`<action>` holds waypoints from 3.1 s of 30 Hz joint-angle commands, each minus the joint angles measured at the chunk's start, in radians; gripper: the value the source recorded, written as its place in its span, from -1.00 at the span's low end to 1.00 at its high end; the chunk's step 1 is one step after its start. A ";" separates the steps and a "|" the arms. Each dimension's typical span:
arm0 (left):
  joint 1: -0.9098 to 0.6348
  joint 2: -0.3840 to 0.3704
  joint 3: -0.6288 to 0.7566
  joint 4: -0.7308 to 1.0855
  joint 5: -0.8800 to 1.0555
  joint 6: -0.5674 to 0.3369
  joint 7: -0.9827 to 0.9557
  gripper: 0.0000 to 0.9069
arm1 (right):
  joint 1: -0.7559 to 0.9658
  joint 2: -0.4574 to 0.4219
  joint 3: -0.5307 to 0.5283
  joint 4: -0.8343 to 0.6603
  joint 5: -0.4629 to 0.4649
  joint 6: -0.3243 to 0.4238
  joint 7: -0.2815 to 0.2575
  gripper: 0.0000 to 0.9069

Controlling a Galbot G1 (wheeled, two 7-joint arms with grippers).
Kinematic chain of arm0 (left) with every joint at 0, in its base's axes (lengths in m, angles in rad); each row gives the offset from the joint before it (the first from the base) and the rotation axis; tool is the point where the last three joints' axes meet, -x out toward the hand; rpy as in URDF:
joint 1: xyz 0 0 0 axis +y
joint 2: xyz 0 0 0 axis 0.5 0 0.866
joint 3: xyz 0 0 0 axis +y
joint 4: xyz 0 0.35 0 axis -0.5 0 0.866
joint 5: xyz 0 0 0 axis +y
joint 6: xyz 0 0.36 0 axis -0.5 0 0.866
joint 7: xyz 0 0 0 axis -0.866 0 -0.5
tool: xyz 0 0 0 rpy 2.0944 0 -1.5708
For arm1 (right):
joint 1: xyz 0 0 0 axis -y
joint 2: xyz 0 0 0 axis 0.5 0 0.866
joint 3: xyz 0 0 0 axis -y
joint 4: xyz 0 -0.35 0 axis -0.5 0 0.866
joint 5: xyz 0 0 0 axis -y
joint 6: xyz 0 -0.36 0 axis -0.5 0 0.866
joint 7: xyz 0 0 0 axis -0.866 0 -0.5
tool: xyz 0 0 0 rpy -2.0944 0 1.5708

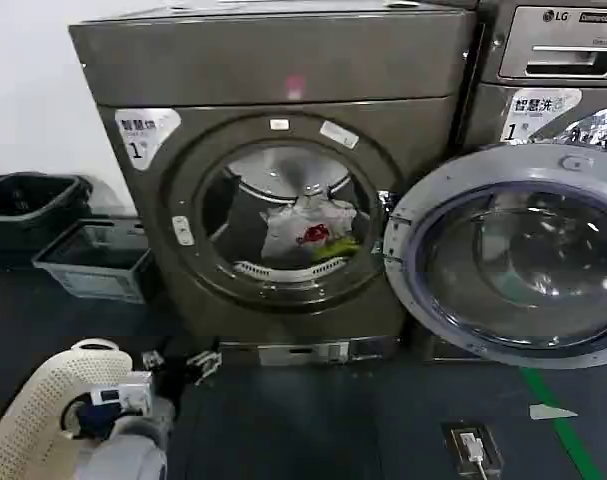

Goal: Grasp the clothes from the dryer.

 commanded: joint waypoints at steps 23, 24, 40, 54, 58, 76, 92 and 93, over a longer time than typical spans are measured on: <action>0.009 -0.005 0.008 0.015 0.004 0.049 0.001 1.00 | 0.013 -0.005 -0.036 -0.048 -0.011 0.038 0.060 1.00; 0.010 -0.006 0.008 0.017 0.004 0.049 0.001 1.00 | 0.013 -0.005 -0.036 -0.050 -0.011 0.037 0.061 1.00; 0.012 -0.007 0.012 0.020 -0.007 0.049 0.000 1.00 | 0.014 0.008 -0.034 -0.050 -0.010 0.042 0.060 1.00; 0.008 -0.004 0.015 0.013 -0.005 0.049 0.000 1.00 | 0.005 0.020 -0.027 -0.081 -0.012 0.082 0.077 1.00; 0.009 -0.004 0.016 0.009 -0.005 0.049 0.001 1.00 | 0.003 0.022 -0.017 -0.087 0.001 0.098 0.090 1.00; 0.018 0.000 0.031 -0.005 -0.002 0.049 0.004 1.00 | 0.001 0.049 -0.012 -0.082 0.078 0.126 0.087 1.00; 0.015 -0.003 0.044 -0.002 0.013 0.049 0.018 1.00 | 0.008 0.044 -0.005 -0.086 0.106 0.125 0.086 1.00; 0.015 -0.003 0.045 -0.002 0.014 0.049 0.018 1.00 | 0.008 0.044 -0.004 -0.087 0.106 0.124 0.086 1.00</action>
